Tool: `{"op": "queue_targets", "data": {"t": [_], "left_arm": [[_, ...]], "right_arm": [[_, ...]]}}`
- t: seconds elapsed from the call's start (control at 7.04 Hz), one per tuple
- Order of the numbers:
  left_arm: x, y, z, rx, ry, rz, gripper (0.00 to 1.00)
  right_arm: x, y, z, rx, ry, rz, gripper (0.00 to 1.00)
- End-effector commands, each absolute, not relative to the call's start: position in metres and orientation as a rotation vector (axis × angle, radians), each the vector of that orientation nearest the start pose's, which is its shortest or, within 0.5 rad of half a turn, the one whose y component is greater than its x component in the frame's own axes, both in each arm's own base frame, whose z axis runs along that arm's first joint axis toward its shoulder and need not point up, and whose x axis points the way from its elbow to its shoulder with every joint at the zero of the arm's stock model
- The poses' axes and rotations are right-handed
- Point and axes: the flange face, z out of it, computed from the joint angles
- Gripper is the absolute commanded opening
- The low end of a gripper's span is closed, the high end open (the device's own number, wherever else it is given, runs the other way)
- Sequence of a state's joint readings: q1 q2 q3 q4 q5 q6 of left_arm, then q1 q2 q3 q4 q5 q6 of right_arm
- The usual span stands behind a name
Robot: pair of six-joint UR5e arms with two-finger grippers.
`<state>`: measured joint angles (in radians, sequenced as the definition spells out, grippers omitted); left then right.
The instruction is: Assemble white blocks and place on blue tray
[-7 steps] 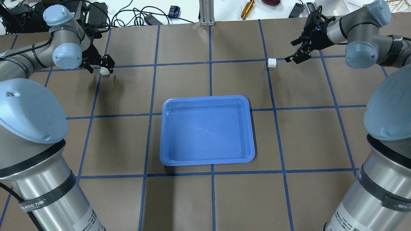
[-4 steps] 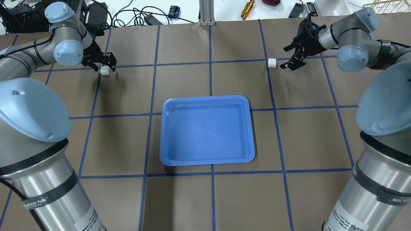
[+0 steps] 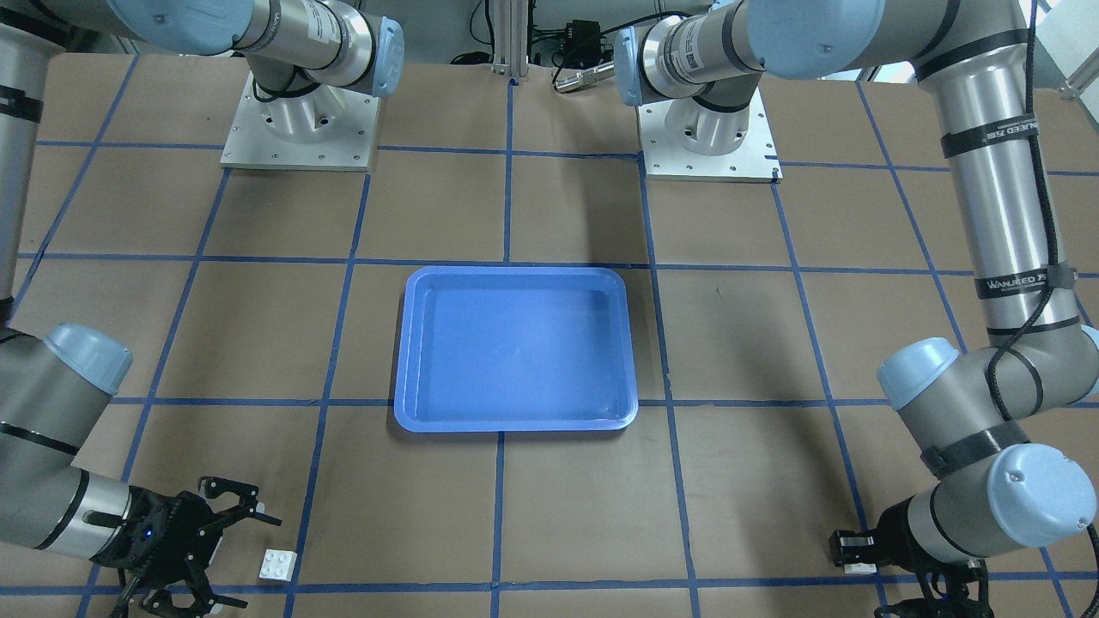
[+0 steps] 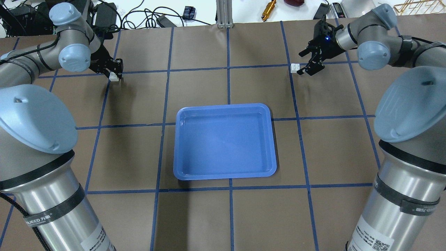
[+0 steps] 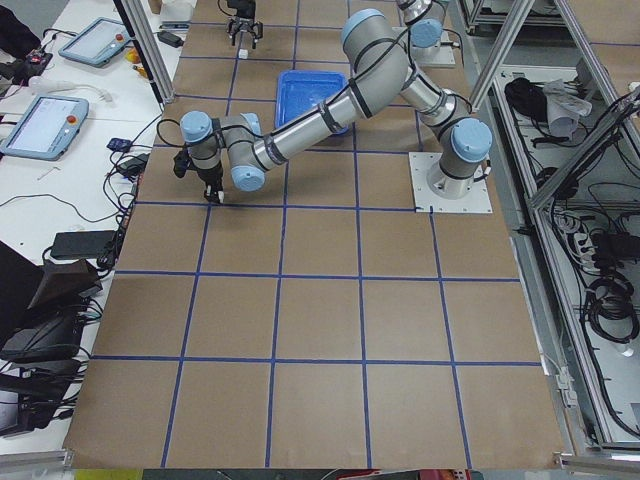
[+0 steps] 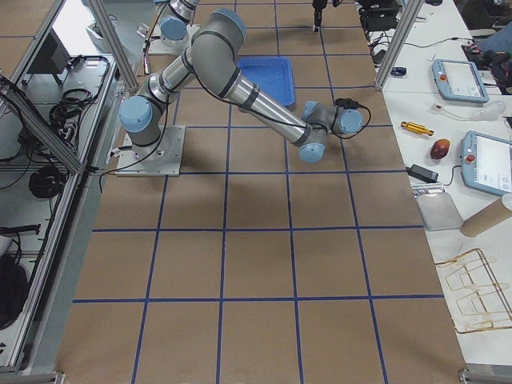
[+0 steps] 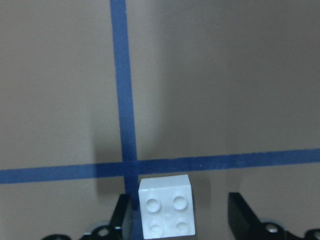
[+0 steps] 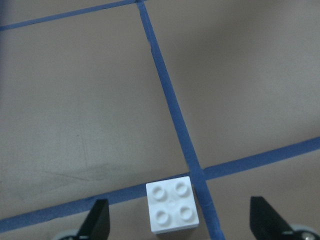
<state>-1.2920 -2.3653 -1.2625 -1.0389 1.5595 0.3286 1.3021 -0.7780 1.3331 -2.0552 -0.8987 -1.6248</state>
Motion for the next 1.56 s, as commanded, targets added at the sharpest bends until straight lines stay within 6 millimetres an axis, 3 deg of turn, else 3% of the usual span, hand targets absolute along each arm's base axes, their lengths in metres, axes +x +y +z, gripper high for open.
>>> {"op": "queue_targets", "data": {"t": [0.0,0.71,0.85,0.99,1.28,1.42], "left_arm": [[0.079,-0.762,0.183,0.051,3.135,-0.076,0.30],[0.072,-0.761,0.195,0.001,3.144,-0.081,0.16],[0.045,-0.755,0.210,-0.064,3.148,-0.097,0.12],[0.012,-0.742,0.217,-0.022,3.138,-0.083,0.12],[-0.058,-0.699,0.241,-0.022,3.114,-0.058,0.12],[-0.095,-0.669,0.251,0.021,3.116,-0.043,0.12]], "right_arm": [[-0.007,-0.767,0.155,-1.664,2.012,-0.673,0.99],[0.000,-0.762,0.148,-1.687,1.970,-0.629,0.98],[0.001,-0.762,0.148,-1.687,1.970,-0.623,0.91],[0.001,-0.761,0.147,-1.686,1.970,-0.616,0.76],[-0.001,-0.760,0.146,-1.704,1.983,-0.591,0.53],[-0.001,-0.760,0.146,-1.704,1.983,-0.591,0.27]]}}
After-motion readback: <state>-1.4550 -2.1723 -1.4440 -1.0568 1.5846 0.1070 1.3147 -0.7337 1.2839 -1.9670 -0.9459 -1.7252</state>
